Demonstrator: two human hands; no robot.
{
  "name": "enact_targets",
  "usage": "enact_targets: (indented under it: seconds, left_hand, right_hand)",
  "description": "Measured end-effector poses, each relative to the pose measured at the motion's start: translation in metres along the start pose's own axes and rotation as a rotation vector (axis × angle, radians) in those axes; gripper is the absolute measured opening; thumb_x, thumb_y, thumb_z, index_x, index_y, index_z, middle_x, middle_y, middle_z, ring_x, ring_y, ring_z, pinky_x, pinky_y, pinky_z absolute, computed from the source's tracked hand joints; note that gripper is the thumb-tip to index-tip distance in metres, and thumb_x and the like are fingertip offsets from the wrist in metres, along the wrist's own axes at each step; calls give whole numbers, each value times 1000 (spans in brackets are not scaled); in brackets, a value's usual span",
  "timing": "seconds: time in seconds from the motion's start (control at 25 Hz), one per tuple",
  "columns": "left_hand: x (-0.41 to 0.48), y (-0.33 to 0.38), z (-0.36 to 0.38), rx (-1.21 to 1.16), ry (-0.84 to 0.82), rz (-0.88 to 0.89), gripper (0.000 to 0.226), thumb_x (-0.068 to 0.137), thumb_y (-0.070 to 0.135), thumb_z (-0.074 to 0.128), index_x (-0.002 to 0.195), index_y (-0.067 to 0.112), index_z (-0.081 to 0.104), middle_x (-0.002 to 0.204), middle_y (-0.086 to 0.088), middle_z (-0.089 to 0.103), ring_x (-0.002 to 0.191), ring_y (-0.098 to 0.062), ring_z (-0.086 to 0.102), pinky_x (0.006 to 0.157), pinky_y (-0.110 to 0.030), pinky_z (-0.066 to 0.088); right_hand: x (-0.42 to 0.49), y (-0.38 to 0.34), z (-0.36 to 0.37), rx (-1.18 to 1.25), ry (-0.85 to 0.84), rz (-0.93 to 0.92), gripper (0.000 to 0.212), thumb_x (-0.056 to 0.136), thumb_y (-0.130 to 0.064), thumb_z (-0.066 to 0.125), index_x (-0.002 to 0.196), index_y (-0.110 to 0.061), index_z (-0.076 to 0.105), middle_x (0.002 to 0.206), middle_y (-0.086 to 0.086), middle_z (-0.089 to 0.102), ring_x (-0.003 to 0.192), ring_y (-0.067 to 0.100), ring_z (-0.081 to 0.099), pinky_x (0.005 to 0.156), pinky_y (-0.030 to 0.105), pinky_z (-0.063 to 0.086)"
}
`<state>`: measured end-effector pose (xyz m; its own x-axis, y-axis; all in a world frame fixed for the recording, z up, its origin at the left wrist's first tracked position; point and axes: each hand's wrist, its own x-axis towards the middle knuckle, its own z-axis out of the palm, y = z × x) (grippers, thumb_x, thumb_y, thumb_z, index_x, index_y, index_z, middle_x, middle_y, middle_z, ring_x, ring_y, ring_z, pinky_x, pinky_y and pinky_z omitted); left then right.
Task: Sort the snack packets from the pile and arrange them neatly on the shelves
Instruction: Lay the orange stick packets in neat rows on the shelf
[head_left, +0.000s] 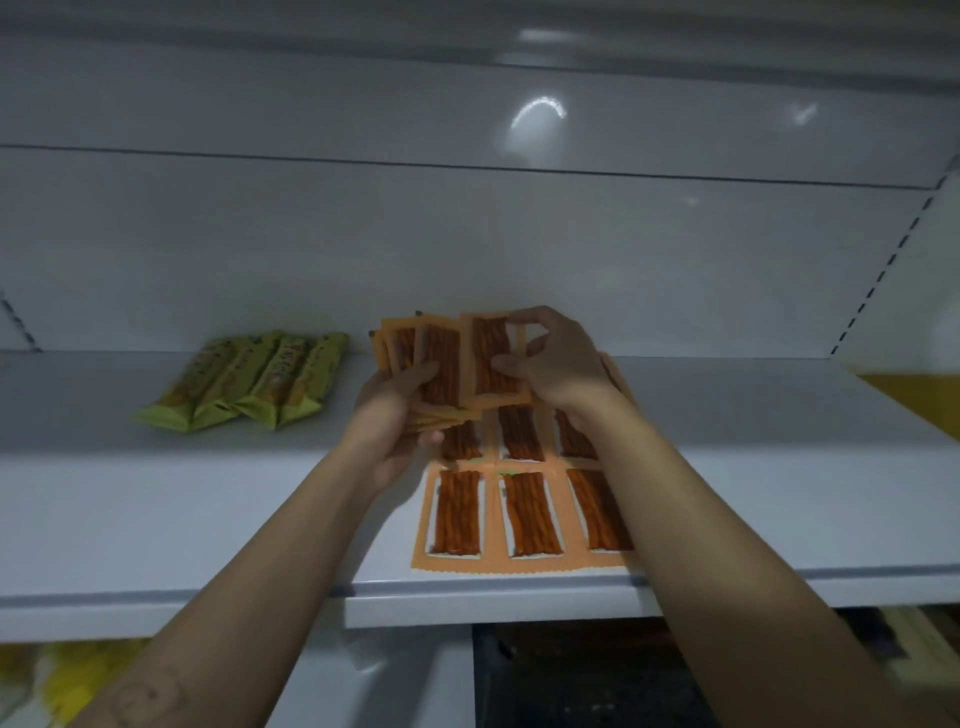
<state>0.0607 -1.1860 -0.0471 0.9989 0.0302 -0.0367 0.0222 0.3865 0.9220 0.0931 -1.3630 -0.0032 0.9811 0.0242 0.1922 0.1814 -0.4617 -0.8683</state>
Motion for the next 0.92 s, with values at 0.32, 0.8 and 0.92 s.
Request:
enact_targets:
  seconds: [0.32,0.8,0.92]
  left_hand:
    - [-3,4,-72,-26,207,-45,27,91,6,61,117,2,58,75,-18,66,31,-21,45,37,-27,48]
    - [-13,-3,-72,-57,58,-104,31,90,12,67,120,11,59,94,-20,73,60,-34,59,45,-28,48]
    - [-13,-1,-71,-75,79,-83,36,89,13,70,122,12,59,97,-20,73,63,-35,58,43,-27,47]
  right_hand:
    - [-8,11,56,-223,-25,113,38,79,-13,79,113,-19,63,110,1,61,99,18,57,72,22,38]
    - [-17,7,74,-626,-9,252,27,90,-28,65,116,-21,66,121,0,65,112,21,59,78,24,37]
    - [-18,-4,73,-487,72,147,30,95,-37,55,116,-19,67,114,0,67,109,19,61,75,22,36]
